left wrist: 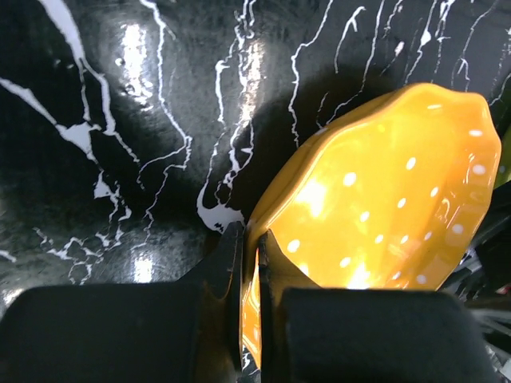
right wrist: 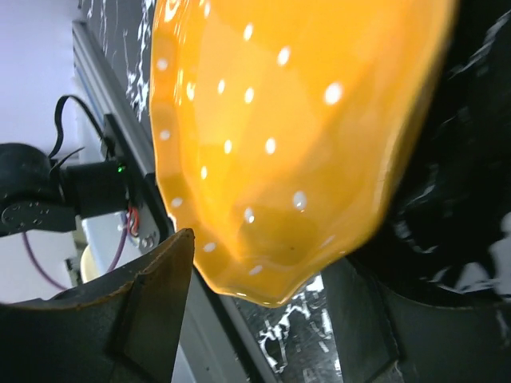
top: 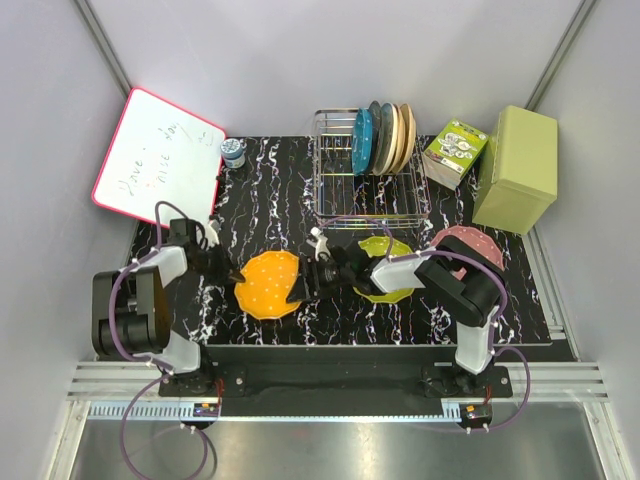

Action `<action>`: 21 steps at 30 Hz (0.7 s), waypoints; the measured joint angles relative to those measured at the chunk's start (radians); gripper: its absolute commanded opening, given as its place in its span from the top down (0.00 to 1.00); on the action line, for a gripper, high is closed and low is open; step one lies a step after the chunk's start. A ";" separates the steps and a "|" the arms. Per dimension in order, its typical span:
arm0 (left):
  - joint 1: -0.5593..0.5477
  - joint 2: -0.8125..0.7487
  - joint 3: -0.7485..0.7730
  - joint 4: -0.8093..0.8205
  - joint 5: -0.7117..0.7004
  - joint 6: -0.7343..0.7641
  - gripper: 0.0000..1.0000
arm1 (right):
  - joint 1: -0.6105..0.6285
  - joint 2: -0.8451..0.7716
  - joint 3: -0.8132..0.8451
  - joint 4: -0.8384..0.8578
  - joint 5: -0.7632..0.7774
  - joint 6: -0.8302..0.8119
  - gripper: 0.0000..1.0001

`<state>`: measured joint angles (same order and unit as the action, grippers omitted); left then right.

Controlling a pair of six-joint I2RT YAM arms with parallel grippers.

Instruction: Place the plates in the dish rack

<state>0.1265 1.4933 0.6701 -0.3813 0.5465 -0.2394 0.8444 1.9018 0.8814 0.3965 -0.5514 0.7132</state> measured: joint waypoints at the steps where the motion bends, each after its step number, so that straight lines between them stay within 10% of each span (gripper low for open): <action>1: -0.001 0.001 -0.001 0.004 0.004 0.000 1.00 | 0.008 -0.002 -0.001 -0.005 -0.008 0.009 0.29; 21: -0.026 -0.163 -0.056 -0.041 -0.043 -0.024 1.00 | -0.008 -0.001 0.003 -0.025 0.035 0.175 0.39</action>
<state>0.1001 1.3308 0.6136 -0.4221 0.5030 -0.2634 0.8360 1.9011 0.8841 0.3717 -0.5163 0.8879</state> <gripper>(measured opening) 0.048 0.654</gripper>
